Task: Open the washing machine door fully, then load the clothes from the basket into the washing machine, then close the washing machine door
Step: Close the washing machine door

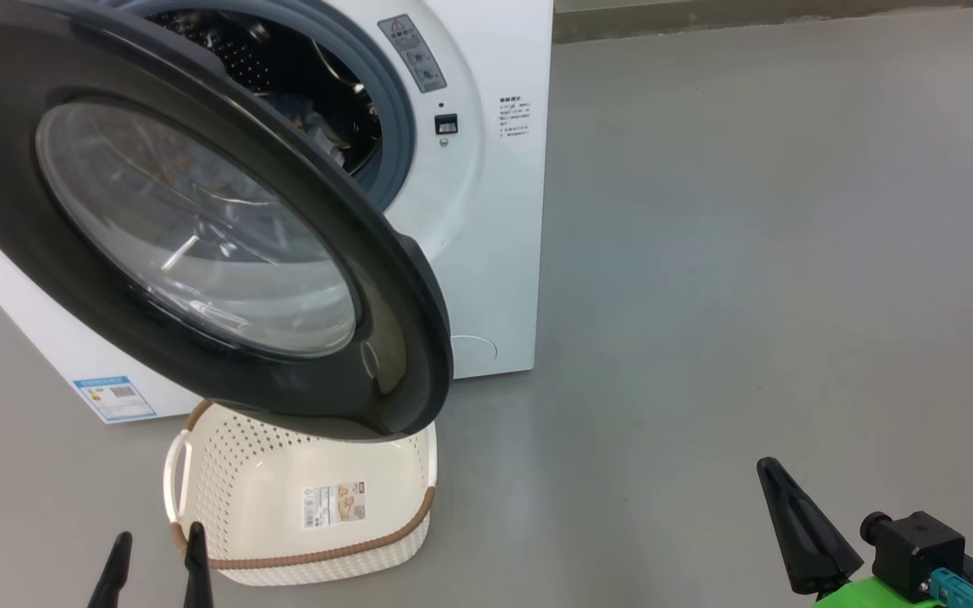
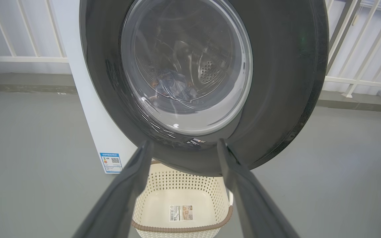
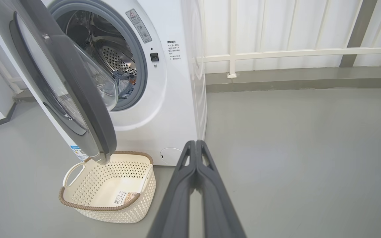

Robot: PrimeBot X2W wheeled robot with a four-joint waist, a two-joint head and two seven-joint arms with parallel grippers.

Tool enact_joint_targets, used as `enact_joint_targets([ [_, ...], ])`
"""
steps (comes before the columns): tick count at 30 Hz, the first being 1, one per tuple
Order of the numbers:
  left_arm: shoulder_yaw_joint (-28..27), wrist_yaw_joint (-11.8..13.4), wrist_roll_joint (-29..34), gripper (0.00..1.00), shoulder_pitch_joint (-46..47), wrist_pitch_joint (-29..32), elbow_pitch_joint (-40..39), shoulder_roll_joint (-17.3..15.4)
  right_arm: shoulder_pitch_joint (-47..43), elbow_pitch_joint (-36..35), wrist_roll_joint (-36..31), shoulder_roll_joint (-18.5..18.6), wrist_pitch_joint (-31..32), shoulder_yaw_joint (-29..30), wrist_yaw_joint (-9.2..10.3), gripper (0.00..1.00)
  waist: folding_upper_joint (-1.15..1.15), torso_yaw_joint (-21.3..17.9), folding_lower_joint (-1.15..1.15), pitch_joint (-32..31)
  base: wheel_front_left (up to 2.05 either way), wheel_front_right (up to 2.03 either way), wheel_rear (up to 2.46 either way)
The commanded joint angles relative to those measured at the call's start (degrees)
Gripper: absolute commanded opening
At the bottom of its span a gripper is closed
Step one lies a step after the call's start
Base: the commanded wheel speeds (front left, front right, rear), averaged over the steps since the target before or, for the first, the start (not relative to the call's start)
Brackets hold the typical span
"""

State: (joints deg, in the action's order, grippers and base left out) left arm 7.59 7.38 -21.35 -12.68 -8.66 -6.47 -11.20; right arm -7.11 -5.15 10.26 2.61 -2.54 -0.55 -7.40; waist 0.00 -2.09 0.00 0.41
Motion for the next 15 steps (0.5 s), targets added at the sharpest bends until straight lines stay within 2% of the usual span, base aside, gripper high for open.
enact_joint_targets([
  [1,-1.84,0.35,-0.32,1.0,2.31,-0.44,-1.41,-0.9,1.76,-1.31,-0.02,0.27,-0.17,-1.3,-0.09,0.0,0.0,0.05,0.0,0.05,0.0,0.0,0.0],
  [7,-1.58,0.32,-0.48,1.0,3.04,-0.54,-1.06,-0.96,3.0,0.26,0.41,0.27,0.01,-1.49,-0.09,0.0,0.0,0.51,0.0,0.6,0.0,0.0,0.0],
  [15,-0.54,-0.38,-0.74,1.0,5.02,-0.94,0.29,-0.73,10.86,10.46,0.13,0.42,-1.98,-3.02,-0.09,0.0,0.0,2.97,0.0,1.43,0.0,0.0,0.0],
])
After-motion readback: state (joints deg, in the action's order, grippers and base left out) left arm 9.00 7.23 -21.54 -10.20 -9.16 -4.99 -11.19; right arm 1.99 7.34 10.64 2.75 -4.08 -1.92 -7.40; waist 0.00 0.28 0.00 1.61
